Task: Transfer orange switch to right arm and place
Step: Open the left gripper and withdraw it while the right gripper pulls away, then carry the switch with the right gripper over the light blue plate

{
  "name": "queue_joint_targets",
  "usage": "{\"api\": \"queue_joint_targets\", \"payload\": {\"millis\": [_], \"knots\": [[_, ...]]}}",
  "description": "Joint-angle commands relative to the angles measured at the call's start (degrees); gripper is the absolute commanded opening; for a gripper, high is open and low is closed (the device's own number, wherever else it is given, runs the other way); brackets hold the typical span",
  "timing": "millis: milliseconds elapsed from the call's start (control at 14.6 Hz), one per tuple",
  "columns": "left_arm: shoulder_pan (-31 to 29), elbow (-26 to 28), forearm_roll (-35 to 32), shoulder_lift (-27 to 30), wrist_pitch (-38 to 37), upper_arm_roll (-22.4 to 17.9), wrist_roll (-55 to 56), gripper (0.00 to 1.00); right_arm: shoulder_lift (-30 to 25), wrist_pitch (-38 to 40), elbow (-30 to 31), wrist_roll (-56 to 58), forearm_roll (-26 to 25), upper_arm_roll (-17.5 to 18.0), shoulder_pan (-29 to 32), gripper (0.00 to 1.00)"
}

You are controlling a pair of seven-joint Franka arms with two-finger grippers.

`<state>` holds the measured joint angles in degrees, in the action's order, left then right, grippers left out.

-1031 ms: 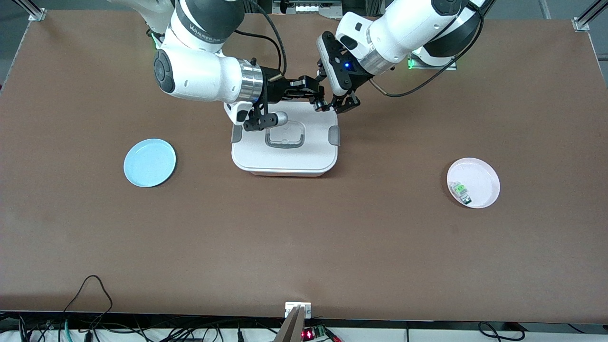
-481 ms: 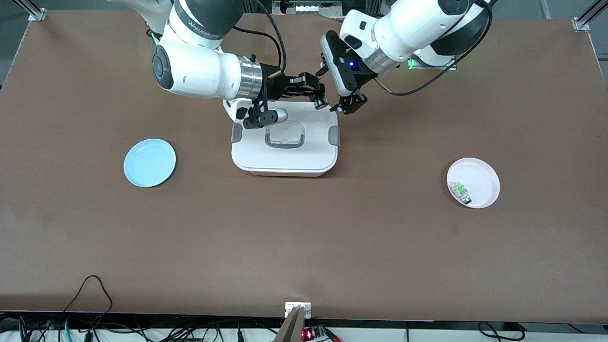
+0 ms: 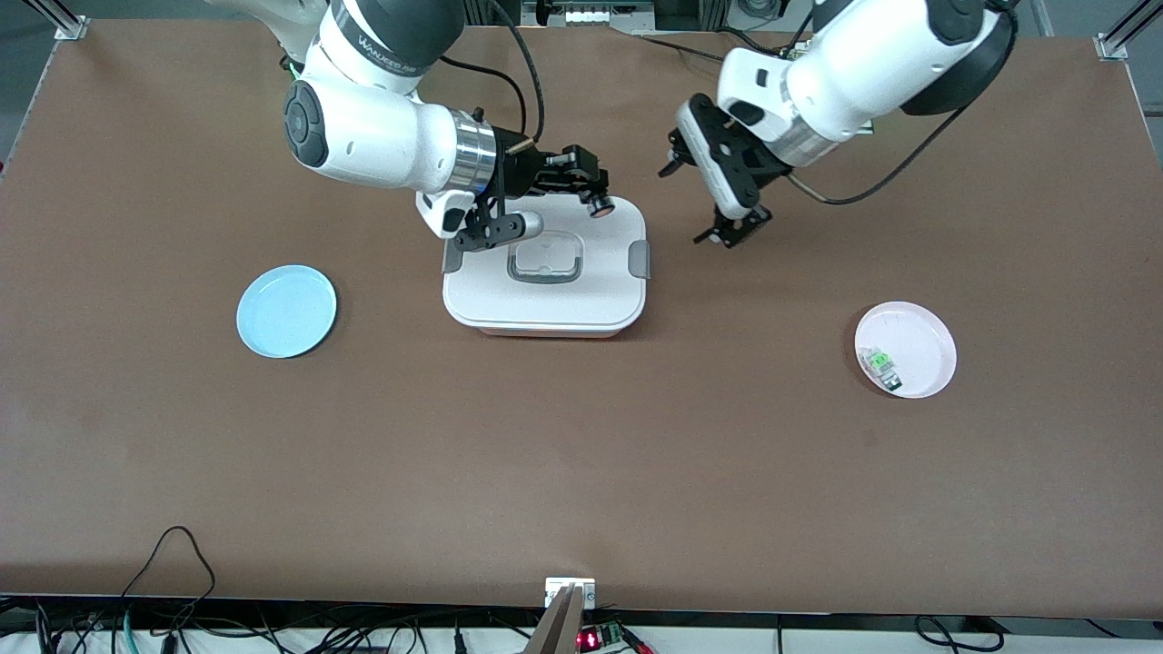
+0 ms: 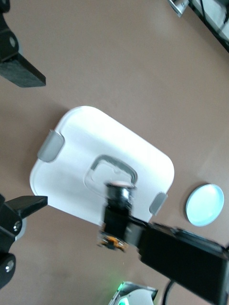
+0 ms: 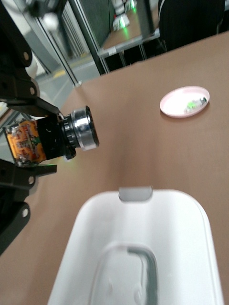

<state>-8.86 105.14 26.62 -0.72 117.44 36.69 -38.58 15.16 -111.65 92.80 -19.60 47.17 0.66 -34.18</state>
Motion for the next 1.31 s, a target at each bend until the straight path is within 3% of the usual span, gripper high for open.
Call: {"api": "queue_joint_targets", "payload": {"millis": [0,206,550,756,893,962,1237], "knots": [[-1.86,-0.02,-1.22,1.16,-2.82,-4.59,-0.35,1.00,-1.27,5.98,0.45,3.32,-3.39,-3.64,0.51,0.00],[-2.21,-0.28,-2.36,1.16,-1.78,-10.22,0.17,1.00,-1.97,11.18,0.63,8.77,-10.41,-8.82,0.51,0.00],[-3.53,0.42,-5.17,1.95,-1.16,-14.53,0.79,1.00,-2.94,14.27,2.12,15.10,-22.71,-14.72,0.51,0.00],[-3.53,-0.02,-12.26,3.26,-4.75,-17.18,2.81,1.00,-3.99,13.92,5.71,19.06,-29.57,-17.96,0.51,0.00],[-3.53,-0.20,-15.19,4.40,-5.28,-18.49,4.21,1.00,-3.91,13.57,7.04,22.13,-32.31,-20.77,0.51,0.00],[-3.53,-0.20,-14.93,5.11,-5.29,-21.19,5.87,1.00,-3.30,13.13,7.48,24.49,-34.06,-23.31,0.51,0.00],[-3.18,-0.81,-16.16,7.22,-9.76,-24.73,8.61,1.00,-2.68,7.00,12.48,28.90,-37.32,-25.71,1.65,0.00]]}}
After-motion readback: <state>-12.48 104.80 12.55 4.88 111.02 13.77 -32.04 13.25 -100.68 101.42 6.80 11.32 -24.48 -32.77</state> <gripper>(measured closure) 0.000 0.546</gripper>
